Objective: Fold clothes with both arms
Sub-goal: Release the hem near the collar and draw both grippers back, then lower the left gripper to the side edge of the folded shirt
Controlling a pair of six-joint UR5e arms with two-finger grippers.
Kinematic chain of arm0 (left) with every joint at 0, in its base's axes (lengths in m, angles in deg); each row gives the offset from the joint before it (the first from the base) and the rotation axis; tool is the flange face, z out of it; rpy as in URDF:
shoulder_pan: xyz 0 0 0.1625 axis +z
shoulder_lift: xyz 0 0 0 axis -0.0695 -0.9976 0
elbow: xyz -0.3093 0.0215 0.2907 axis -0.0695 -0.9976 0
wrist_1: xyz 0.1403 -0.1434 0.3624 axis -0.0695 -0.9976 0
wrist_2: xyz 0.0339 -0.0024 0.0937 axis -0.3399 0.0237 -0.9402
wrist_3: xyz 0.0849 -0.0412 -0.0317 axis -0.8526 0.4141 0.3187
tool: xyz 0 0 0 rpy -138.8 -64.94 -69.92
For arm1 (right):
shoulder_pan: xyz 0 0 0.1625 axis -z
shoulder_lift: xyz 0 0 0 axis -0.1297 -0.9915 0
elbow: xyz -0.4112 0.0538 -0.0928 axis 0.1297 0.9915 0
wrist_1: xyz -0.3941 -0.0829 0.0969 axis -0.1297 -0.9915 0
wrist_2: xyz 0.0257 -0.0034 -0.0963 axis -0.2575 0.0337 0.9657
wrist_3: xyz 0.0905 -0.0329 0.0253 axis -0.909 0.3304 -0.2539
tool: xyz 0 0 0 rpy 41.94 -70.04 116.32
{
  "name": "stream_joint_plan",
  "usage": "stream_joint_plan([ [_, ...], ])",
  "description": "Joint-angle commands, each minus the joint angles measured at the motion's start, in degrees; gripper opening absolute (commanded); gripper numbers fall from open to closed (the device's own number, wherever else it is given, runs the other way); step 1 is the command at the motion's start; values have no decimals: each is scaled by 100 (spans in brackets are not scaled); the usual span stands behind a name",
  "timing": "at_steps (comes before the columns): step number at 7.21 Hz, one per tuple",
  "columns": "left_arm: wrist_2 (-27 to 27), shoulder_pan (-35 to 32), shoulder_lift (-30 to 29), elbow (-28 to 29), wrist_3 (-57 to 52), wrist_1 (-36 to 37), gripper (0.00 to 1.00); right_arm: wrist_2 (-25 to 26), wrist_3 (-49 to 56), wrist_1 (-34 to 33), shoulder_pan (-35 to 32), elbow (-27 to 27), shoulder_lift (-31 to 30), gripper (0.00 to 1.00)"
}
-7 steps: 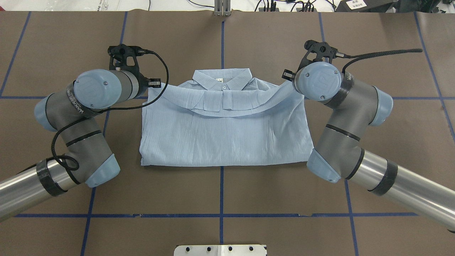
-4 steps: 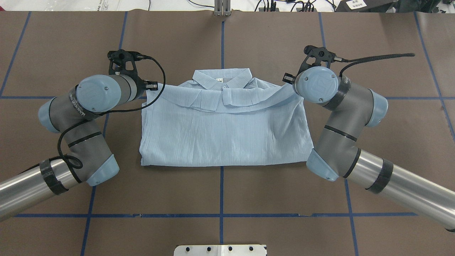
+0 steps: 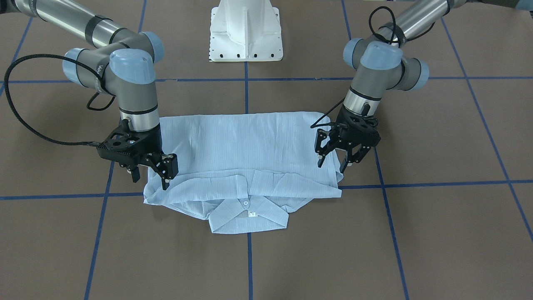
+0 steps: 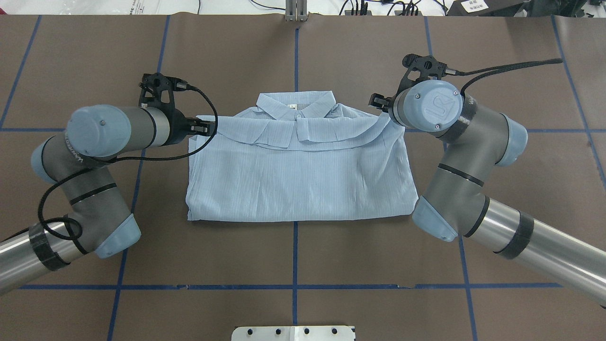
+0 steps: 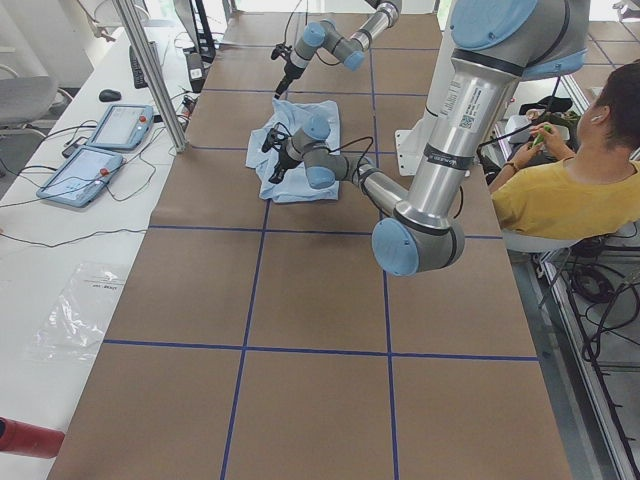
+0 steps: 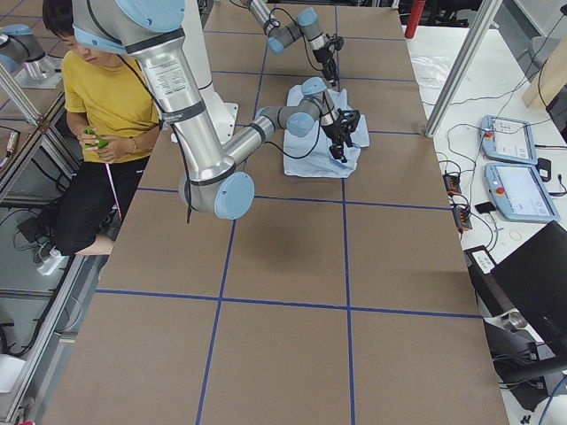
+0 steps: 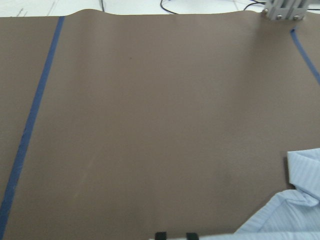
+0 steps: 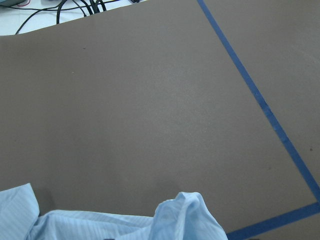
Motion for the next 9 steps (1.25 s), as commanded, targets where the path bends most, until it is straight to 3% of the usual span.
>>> stream_joint_plan([
  [1, 256, 203, 893, -779, -6, -169, 100, -102, 111, 29, -14, -298, -223, 100],
  [3, 63, 782, 1381, -1186, 639, -151, 100, -93, 111, 29, -5, -299, -214, 100],
  [4, -382, 1142, 1364, -1117, 957, -151, 100, -93, 111, 29, -5, -299, -223, 100],
  [5, -534, 1320, 1329, -1073, 1030, -151, 93, -93, 111, 29, -5, -299, -223, 100],
  [6, -527, 1356, 1311, -1012, 1022, -160, 75, -84, 111, 29, -5, -290, -223, 100],
  [9, -536, 1602, 1162, -871, 1022, -160, 59, -84, 102, 29, 12, -290, -214, 100],
])
